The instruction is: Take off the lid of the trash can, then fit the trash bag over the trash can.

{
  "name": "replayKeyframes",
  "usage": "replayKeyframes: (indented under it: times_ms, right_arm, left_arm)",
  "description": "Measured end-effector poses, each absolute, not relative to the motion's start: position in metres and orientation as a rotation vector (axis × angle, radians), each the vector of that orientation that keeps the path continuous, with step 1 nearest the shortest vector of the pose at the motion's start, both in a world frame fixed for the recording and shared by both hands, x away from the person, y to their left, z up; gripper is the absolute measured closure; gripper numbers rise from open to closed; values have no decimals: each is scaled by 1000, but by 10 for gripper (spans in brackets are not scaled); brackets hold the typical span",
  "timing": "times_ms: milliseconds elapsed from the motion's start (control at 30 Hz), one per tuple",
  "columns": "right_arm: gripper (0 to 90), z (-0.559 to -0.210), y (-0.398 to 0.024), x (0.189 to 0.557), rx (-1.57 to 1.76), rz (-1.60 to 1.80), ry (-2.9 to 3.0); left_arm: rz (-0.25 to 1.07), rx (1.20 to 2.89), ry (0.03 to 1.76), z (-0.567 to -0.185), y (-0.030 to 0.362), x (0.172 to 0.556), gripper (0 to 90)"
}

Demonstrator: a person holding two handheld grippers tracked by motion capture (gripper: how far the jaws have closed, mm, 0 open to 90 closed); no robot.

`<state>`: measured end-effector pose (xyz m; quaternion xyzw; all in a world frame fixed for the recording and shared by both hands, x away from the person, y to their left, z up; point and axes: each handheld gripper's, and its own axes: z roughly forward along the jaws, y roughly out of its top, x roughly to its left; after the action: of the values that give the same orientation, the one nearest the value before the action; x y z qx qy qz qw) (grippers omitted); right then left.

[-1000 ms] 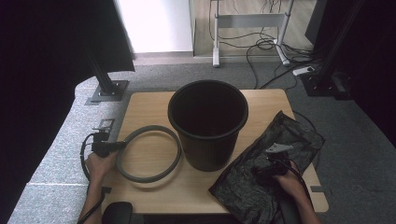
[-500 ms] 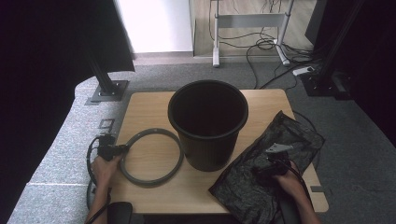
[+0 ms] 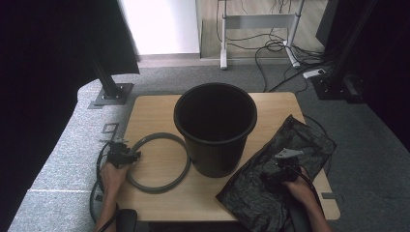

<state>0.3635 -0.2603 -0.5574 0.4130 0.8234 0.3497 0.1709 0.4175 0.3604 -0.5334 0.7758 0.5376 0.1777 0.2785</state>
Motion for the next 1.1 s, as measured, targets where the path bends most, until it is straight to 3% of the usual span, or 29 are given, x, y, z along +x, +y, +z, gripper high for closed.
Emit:
replayKeyframes:
  times_ms: [33, 233, 500, 600, 1100]
  right_arm:
    - [0, -557, -260, 364, 1173, 993, 2338]
    - [0, -557, -260, 363, 1174, 992, 2337]
    - [0, -557, -260, 363, 1177, 992, 2335]
    - [0, -557, -260, 363, 1178, 992, 2334]
    - [0, -557, -260, 363, 1179, 992, 2334]
  left_arm:
    - [477, 2088, 1432, -534, 359, 417, 388]
    - [468, 2107, 1400, -537, 355, 414, 198]
    - [462, 2119, 1348, -542, 352, 409, 99]
    - [460, 2123, 1314, -546, 349, 408, 4]
    - [462, 2121, 1313, -546, 348, 407, 0]
